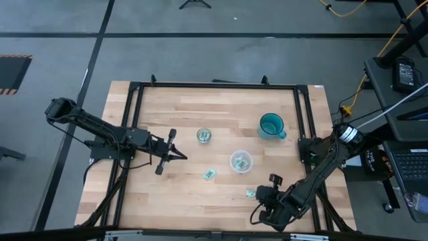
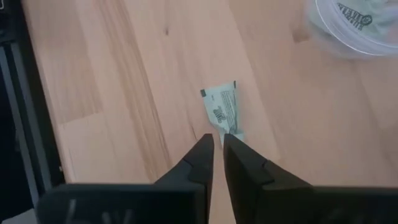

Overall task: Pick and place Stevia / Truvia into bins
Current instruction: Put the stevia packet into the transparent container

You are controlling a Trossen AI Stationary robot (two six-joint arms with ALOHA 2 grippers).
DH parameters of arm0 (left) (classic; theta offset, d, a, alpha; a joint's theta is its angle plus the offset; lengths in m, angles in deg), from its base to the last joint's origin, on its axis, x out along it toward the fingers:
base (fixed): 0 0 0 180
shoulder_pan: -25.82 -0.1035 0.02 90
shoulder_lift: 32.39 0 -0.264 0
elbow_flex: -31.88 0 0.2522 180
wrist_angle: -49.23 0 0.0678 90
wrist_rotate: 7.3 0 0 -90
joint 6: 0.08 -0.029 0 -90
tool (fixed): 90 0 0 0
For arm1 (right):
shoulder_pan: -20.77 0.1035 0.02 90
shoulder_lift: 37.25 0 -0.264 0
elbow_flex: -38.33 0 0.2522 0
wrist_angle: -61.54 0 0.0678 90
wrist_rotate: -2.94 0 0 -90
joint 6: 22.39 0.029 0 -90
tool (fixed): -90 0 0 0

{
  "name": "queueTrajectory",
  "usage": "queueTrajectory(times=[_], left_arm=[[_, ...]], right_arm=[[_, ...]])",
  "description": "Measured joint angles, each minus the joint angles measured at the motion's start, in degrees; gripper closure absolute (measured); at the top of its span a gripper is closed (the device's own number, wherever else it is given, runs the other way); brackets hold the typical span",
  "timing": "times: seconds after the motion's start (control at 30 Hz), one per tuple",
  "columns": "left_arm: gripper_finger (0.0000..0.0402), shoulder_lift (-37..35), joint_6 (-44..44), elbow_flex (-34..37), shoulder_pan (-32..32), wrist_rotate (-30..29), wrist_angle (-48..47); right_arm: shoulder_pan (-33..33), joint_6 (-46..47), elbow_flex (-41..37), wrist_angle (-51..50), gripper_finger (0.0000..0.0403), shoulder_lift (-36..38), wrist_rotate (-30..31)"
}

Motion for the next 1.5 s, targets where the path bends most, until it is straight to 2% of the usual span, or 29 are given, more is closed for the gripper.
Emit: queueTrajectory(times=[0.33,0.47,0.67,0.9,1.07,1.23,1.5], left_arm=[[0.0398,0.0,0.0,0.0,0.0,0.0,0.0],[0.0399,0.0,0.0,0.0,0.0,0.0,0.0],[0.0395,0.0,0.0,0.0,0.0,0.0,0.0],[0.0394,0.0,0.0,0.0,0.0,0.0,0.0],[0.0394,0.0,0.0,0.0,0.0,0.0,0.0],[0.0395,0.0,0.0,0.0,0.0,0.0,0.0],[0.0399,0.0,0.0,0.0,0.0,0.0,0.0]], right_arm=[[0.0,-0.9,0.0,-0.1,0.0360,0.0,0.0],[0.0,1.7,0.0,-1.7,0.0350,0.0,0.0],[0.0,2.4,0.1,-1.2,0.0316,-0.7,0.2],[-0.5,1.2,0.0,-1.3,0.0270,-6.5,-0.9],[-0.5,1.3,0.0,0.0,0.0252,-8.8,-1.2],[-1.5,1.2,0.0,0.2,0.0248,-10.4,-4.8],[-3.6,-3.5,0.1,2.0,0.0247,-11.8,-5.7]])
